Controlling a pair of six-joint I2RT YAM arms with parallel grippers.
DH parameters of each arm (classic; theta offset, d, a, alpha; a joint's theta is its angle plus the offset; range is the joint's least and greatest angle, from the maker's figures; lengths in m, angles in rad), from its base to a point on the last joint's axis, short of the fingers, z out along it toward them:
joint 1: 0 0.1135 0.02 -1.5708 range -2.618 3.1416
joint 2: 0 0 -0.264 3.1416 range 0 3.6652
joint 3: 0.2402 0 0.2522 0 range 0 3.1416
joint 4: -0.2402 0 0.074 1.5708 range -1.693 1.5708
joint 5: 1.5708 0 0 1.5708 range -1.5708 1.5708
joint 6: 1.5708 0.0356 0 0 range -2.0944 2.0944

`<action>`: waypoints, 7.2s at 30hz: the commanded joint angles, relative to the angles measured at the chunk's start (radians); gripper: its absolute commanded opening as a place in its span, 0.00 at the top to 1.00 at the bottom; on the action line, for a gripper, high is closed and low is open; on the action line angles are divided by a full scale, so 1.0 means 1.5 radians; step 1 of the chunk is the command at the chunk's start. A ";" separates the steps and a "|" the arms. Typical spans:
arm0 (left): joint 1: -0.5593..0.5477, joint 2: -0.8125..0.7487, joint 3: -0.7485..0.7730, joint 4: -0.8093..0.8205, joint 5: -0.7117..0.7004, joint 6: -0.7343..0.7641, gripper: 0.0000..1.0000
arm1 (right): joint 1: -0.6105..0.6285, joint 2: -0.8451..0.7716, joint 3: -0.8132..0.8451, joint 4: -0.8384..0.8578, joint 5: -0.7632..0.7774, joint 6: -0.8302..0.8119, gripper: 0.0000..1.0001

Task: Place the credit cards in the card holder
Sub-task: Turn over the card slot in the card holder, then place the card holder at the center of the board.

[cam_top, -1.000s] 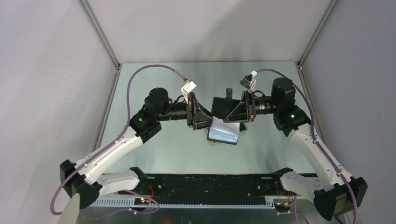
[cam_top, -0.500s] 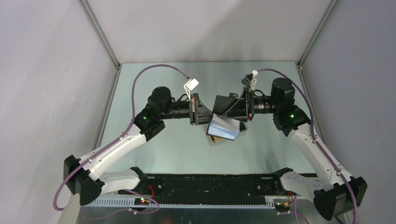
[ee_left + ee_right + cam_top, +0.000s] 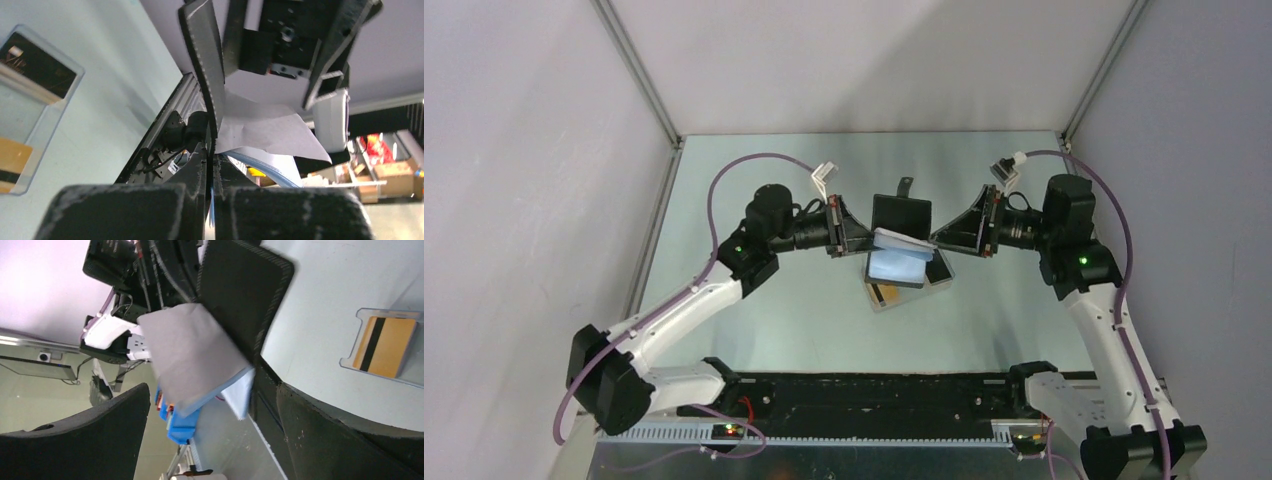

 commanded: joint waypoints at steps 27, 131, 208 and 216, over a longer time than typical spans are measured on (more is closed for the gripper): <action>0.048 -0.028 0.009 0.025 0.018 -0.105 1.00 | 0.105 0.006 -0.043 0.034 0.153 -0.112 0.00; 0.099 -0.020 -0.081 0.180 -0.035 -0.196 0.04 | 0.132 0.011 -0.159 0.432 0.029 0.223 1.00; 0.196 0.037 -0.171 0.190 0.118 -0.061 1.00 | 0.132 0.133 -0.142 0.165 0.121 0.017 0.26; 0.315 0.060 -0.265 0.165 0.206 0.065 1.00 | 0.144 0.176 -0.111 -0.035 0.226 -0.143 0.25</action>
